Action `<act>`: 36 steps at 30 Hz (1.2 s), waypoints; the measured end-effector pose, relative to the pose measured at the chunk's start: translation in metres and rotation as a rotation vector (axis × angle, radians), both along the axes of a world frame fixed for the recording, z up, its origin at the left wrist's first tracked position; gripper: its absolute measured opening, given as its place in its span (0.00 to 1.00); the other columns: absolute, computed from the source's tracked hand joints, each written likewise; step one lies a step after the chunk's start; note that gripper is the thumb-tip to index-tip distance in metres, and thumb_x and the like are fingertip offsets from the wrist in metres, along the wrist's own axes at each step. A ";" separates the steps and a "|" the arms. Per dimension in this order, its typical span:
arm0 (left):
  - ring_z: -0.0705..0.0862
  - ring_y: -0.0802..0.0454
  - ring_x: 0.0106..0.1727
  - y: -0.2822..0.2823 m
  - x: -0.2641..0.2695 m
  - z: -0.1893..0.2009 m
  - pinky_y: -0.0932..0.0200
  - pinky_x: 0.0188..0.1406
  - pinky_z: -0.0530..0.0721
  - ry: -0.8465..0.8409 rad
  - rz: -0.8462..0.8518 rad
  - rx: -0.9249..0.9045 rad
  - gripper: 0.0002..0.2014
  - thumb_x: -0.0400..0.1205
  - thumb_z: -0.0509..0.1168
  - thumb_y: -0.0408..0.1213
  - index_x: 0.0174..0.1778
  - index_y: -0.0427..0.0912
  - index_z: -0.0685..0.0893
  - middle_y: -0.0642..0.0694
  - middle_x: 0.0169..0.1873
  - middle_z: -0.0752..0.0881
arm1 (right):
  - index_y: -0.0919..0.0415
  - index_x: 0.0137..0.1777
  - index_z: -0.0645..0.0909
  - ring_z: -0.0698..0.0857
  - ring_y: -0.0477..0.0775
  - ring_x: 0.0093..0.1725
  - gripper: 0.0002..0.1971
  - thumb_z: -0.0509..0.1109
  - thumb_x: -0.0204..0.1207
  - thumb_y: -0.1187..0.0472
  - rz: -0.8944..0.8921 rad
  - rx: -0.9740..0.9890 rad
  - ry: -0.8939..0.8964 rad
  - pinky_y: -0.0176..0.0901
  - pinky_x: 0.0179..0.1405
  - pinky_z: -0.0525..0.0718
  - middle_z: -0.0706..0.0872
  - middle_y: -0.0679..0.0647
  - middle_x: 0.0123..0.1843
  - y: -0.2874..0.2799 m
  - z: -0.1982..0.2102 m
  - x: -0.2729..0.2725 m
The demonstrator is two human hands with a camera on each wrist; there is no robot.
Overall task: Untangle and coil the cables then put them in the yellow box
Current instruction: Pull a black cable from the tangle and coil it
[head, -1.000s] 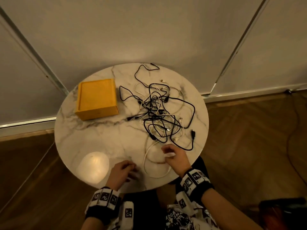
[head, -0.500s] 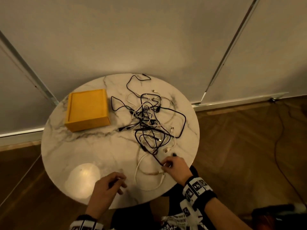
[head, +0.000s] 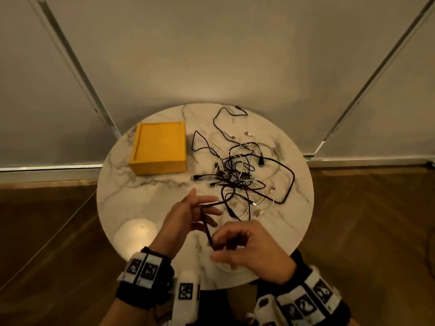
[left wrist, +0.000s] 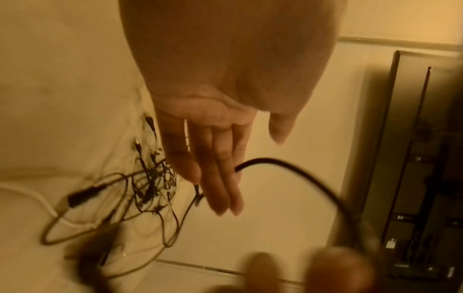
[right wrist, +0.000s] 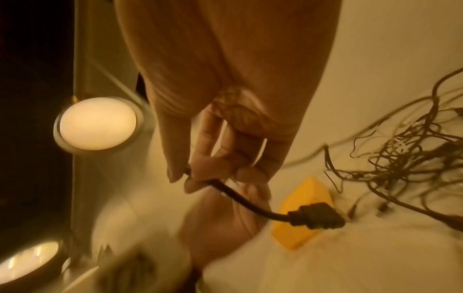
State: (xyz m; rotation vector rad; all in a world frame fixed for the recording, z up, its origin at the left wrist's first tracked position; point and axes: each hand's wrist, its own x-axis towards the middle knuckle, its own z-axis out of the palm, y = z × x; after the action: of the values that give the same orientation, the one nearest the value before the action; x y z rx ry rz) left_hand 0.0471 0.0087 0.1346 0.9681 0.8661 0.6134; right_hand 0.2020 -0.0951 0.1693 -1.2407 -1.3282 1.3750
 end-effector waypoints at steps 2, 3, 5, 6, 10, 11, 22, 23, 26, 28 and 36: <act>0.83 0.47 0.34 -0.001 0.004 0.008 0.57 0.33 0.78 -0.023 0.015 0.086 0.17 0.79 0.63 0.44 0.59 0.40 0.86 0.40 0.39 0.88 | 0.56 0.42 0.87 0.85 0.49 0.31 0.07 0.79 0.70 0.68 0.061 -0.075 -0.021 0.43 0.34 0.86 0.90 0.54 0.43 -0.006 -0.021 -0.013; 0.82 0.48 0.34 0.000 0.004 0.011 0.59 0.32 0.77 -0.044 0.042 0.134 0.15 0.78 0.66 0.39 0.59 0.41 0.86 0.42 0.37 0.86 | 0.58 0.44 0.87 0.87 0.51 0.34 0.06 0.78 0.71 0.69 0.059 -0.095 -0.012 0.44 0.40 0.87 0.90 0.55 0.46 -0.006 -0.030 -0.014; 0.80 0.47 0.35 0.003 -0.001 0.018 0.61 0.29 0.78 -0.080 0.118 0.244 0.12 0.79 0.67 0.29 0.58 0.41 0.86 0.43 0.36 0.84 | 0.65 0.50 0.88 0.90 0.55 0.41 0.09 0.75 0.71 0.73 -0.026 -0.111 0.009 0.45 0.47 0.87 0.91 0.57 0.50 -0.003 -0.042 -0.011; 0.80 0.47 0.35 0.006 -0.005 0.023 0.61 0.28 0.78 -0.093 0.155 0.305 0.12 0.79 0.67 0.26 0.56 0.40 0.87 0.43 0.35 0.83 | 0.67 0.52 0.87 0.90 0.56 0.43 0.11 0.72 0.71 0.76 -0.116 -0.116 0.021 0.46 0.47 0.86 0.92 0.56 0.50 0.000 -0.047 -0.007; 0.75 0.48 0.29 0.003 -0.020 0.051 0.58 0.31 0.76 -0.137 0.136 0.521 0.07 0.75 0.64 0.31 0.44 0.38 0.86 0.40 0.29 0.76 | 0.64 0.57 0.84 0.90 0.61 0.45 0.19 0.63 0.72 0.82 -0.525 -0.144 0.208 0.48 0.39 0.81 0.91 0.58 0.52 0.029 -0.044 0.016; 0.72 0.49 0.28 -0.001 -0.021 0.056 0.57 0.31 0.75 -0.146 0.119 0.533 0.06 0.73 0.65 0.34 0.41 0.39 0.86 0.41 0.29 0.75 | 0.61 0.61 0.82 0.90 0.63 0.47 0.20 0.66 0.73 0.79 -0.570 -0.141 0.262 0.49 0.39 0.82 0.90 0.58 0.55 0.038 -0.041 0.020; 0.70 0.50 0.13 -0.021 -0.068 0.076 0.65 0.16 0.70 -0.161 0.379 0.526 0.07 0.63 0.65 0.25 0.26 0.42 0.84 0.41 0.18 0.74 | 0.64 0.76 0.68 0.85 0.60 0.50 0.29 0.69 0.75 0.72 -0.680 -0.235 0.033 0.45 0.33 0.83 0.77 0.61 0.70 0.131 -0.060 0.072; 0.69 0.50 0.14 -0.015 -0.079 0.080 0.66 0.17 0.69 -0.181 0.478 0.506 0.13 0.67 0.62 0.21 0.26 0.43 0.84 0.44 0.17 0.74 | 0.64 0.77 0.67 0.83 0.61 0.53 0.30 0.69 0.75 0.72 -0.718 -0.244 0.037 0.46 0.36 0.82 0.76 0.61 0.71 0.135 -0.062 0.087; 0.67 0.54 0.14 -0.001 -0.097 0.097 0.69 0.18 0.65 -0.225 0.609 0.491 0.25 0.74 0.49 0.13 0.29 0.45 0.83 0.51 0.17 0.72 | 0.60 0.71 0.77 0.83 0.57 0.56 0.25 0.73 0.72 0.65 -0.500 -0.288 -0.466 0.47 0.50 0.82 0.83 0.57 0.66 0.135 -0.074 0.102; 0.68 0.53 0.16 0.003 -0.095 0.108 0.69 0.19 0.69 -0.224 0.578 0.573 0.22 0.75 0.50 0.16 0.33 0.45 0.83 0.50 0.18 0.70 | 0.58 0.66 0.82 0.83 0.55 0.60 0.21 0.74 0.73 0.58 -0.142 -0.331 -0.761 0.44 0.60 0.80 0.85 0.56 0.64 0.131 -0.081 0.088; 0.67 0.53 0.28 0.013 -0.095 0.158 0.64 0.21 0.63 -0.302 0.533 0.742 0.19 0.82 0.47 0.25 0.43 0.49 0.81 0.49 0.29 0.67 | 0.62 0.67 0.77 0.81 0.65 0.64 0.29 0.66 0.70 0.43 0.062 -0.424 -1.182 0.48 0.60 0.81 0.75 0.62 0.70 0.126 -0.087 0.049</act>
State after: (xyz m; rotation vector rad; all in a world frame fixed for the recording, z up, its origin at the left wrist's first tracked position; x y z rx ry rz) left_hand -0.0479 0.0213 0.2921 1.2586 0.6200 1.5709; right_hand 0.2508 0.0314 0.0819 -2.5325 -1.8568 0.9434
